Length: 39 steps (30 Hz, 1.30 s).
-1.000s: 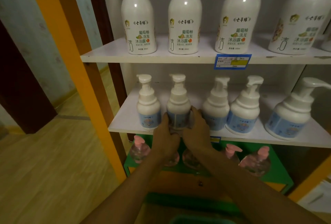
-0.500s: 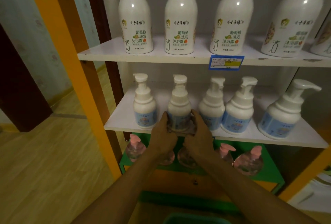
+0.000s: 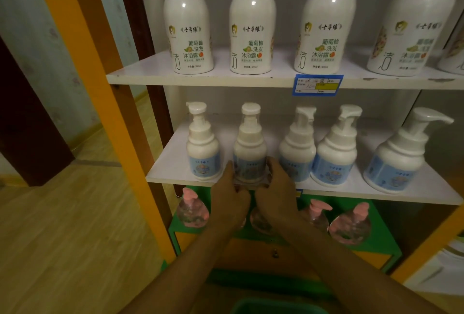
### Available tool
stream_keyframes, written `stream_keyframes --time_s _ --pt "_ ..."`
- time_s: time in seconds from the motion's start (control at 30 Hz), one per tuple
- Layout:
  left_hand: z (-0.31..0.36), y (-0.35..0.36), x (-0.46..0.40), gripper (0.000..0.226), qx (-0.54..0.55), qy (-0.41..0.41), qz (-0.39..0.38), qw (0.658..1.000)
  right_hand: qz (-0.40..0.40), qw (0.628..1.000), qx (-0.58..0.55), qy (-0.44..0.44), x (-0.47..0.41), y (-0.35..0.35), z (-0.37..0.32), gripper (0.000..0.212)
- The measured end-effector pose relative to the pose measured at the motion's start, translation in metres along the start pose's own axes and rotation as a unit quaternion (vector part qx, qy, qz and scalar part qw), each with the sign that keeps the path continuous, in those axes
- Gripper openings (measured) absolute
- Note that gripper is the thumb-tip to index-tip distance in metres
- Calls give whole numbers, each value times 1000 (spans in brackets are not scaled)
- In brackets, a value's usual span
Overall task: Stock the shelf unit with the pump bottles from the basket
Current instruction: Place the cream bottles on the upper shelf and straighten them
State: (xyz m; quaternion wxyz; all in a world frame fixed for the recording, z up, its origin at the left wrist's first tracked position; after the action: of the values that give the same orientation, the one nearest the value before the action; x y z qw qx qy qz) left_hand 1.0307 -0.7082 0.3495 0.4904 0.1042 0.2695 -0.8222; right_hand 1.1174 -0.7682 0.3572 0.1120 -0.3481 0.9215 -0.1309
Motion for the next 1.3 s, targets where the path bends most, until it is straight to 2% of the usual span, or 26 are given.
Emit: stream_keyframes --time_s 0.23,0.47,0.53,0.6,0.67,0.77,0.83,0.9,0.97,1.1,1.3 --pt "-3 2 -3 42 30 -24 -3 999 2 1000 -5 17 -2 7 2 47" --pt "-10 1 -5 42 7 -25 -16 1000 11 1000 -1 16 1 11 2 57" --pt "-8 1 -2 36 -2 -18 7 1000 6 1000 -1 20 2 12 4 56" --pt "-1 -1 8 31 -34 -15 63 997 6 1000 -4 30 5 7 8 53" --pt "4 4 19 33 -66 -1 104 992 46 998 3 38 12 -8 10 50" --pt "14 26 22 38 -42 2 49 998 169 986 5 5 19 -43 10 45" --pt "26 38 19 45 -27 -4 -2 1000 201 980 1 10 16 -61 15 49" --pt "40 48 16 50 11 -5 -45 999 189 981 2 33 11 -73 20 53" --pt "51 58 9 48 41 -11 -73 996 142 989 7 40 6 -77 22 57" --pt "43 75 -12 50 30 -51 -109 992 98 994 22 33 -4 -79 23 57" --pt "27 80 -20 35 19 -60 -82 995 82 996 28 37 -16 -76 24 53"
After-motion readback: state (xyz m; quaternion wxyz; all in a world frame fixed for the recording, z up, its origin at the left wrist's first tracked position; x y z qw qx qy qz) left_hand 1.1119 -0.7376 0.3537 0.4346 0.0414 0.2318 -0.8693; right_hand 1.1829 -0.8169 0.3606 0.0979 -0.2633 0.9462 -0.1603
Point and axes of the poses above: each hand's wrist, its own x-axis away from the middle knuckle, its own y-axis out of the palm, z = x × y, the point moved 5 cm from there along -x, towards the middle knuckle, and after that the axes turned 7 degrees about y, right-handed, at the moved point
